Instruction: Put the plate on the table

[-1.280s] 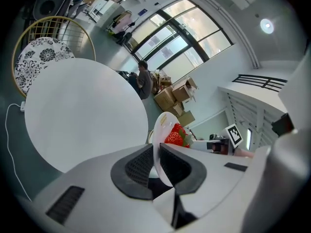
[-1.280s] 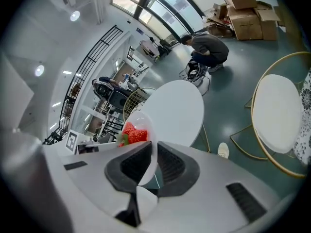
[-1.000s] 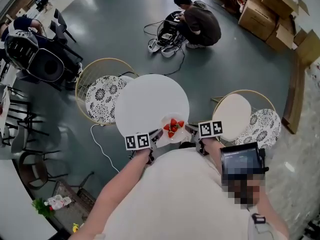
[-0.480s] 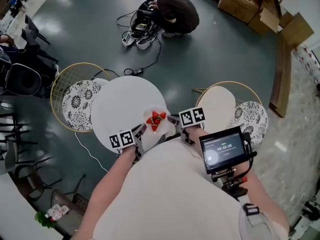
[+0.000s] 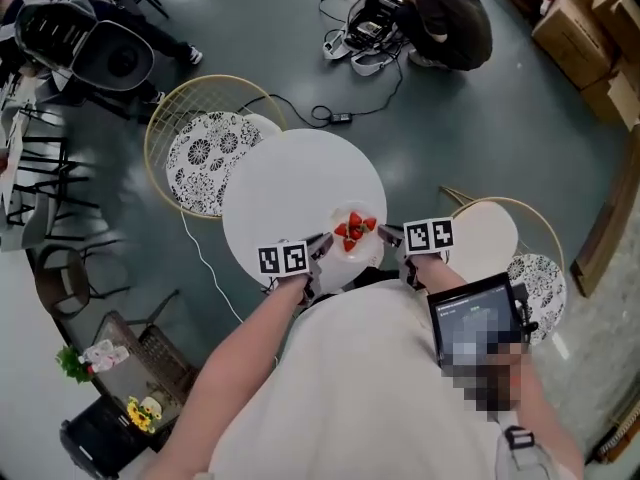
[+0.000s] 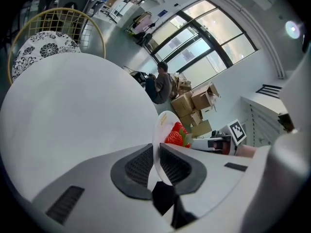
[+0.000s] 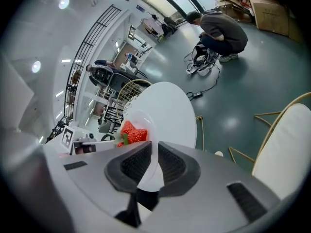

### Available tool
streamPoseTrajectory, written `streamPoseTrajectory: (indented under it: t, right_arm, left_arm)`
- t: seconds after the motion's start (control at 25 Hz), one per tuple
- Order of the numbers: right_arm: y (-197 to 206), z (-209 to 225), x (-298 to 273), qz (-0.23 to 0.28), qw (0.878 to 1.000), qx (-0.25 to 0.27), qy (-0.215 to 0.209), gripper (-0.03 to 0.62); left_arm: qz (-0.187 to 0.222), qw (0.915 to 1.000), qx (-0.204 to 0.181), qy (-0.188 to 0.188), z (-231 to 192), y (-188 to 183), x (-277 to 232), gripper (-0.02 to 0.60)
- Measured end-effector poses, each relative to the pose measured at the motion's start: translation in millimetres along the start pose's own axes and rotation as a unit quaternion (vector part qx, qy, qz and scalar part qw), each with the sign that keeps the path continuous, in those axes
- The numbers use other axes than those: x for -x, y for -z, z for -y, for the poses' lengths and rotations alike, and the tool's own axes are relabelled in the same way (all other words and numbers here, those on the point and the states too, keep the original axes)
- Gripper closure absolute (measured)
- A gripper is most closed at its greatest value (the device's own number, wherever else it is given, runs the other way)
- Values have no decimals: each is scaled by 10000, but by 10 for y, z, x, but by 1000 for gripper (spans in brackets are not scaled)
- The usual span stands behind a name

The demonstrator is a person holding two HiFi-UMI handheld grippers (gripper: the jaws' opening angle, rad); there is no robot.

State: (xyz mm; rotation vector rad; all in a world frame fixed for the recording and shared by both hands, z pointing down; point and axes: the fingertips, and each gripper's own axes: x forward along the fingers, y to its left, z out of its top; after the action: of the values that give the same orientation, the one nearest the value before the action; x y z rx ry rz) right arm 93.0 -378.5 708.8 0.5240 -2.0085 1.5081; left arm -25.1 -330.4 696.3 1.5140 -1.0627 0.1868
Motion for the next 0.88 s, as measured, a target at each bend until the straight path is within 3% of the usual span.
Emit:
streamPoseTrajectory:
  t: [0.16,0.36,0.6,0.88]
  right_arm:
    - [-59,30,-144,-412,9990,139,-28,563]
    - [-98,131,-390,-806,9962,333,38,563]
    - [-300,226,-628,-975,9945,387,33,563]
    - [-577,338,-848,-1181,9893,842,162,563]
  left_arm:
    - [4,9994,296,-168,-122,20,-26,555]
    - [-278,9983,374,-356,-365,41,-141,555]
    - [-253,9969,517,-529,-581,-160,-270,555]
    - [-225,9936,670,-883,-766,-346,-462,549]
